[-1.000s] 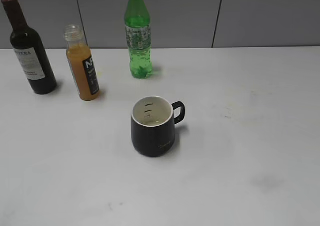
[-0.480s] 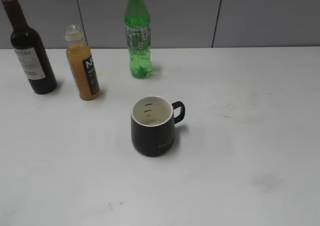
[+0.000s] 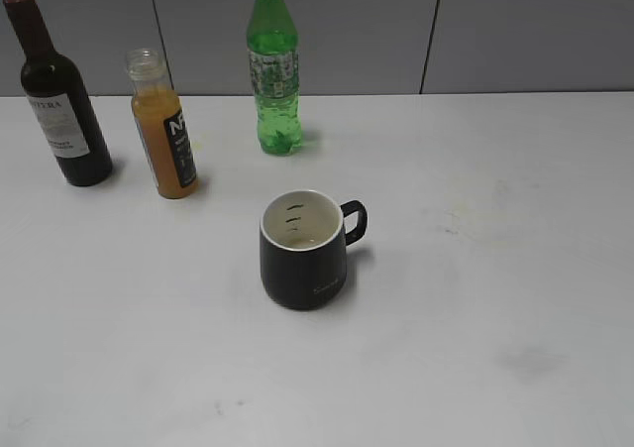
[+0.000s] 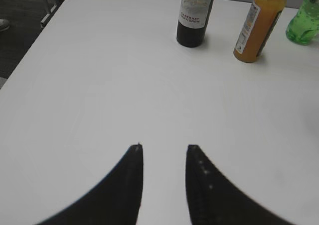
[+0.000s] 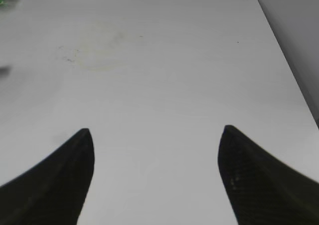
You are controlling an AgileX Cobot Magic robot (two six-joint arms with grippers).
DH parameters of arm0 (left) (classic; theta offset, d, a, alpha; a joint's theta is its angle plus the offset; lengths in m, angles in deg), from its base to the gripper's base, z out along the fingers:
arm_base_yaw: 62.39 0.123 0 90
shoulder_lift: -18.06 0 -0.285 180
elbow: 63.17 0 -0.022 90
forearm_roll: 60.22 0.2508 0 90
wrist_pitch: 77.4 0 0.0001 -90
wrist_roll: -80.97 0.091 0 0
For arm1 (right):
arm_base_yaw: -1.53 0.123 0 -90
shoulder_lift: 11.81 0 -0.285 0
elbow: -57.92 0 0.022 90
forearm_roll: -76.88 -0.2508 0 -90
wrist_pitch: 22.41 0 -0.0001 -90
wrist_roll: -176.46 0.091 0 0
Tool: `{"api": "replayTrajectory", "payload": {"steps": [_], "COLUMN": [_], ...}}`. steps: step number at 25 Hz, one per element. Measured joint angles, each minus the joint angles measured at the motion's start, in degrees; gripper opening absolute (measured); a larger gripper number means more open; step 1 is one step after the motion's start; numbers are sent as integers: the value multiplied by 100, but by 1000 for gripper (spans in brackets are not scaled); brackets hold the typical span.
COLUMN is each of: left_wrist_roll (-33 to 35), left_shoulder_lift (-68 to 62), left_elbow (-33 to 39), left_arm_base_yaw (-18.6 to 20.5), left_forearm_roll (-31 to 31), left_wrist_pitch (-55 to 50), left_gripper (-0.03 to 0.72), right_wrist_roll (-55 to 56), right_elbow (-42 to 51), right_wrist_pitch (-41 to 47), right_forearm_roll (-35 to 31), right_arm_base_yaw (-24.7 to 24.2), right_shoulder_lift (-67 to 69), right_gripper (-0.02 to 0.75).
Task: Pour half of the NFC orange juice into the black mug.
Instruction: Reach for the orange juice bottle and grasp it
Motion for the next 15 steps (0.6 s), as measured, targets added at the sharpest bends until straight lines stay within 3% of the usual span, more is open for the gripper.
{"api": "replayTrajectory", "payload": {"steps": [15], "left_wrist_roll": [0], "left_shoulder_lift": [0], "left_elbow": [0], "left_arm_base_yaw": [0], "left_forearm_roll": [0], "left_wrist_pitch": [0], "left_gripper": [237], "right_wrist_roll": [-5], "right_elbow": [0], "right_wrist_pitch": [0], "right_forearm_roll": [0], "right_arm_base_yaw": [-6], "right_shoulder_lift": [0], "right_gripper": [586]}}
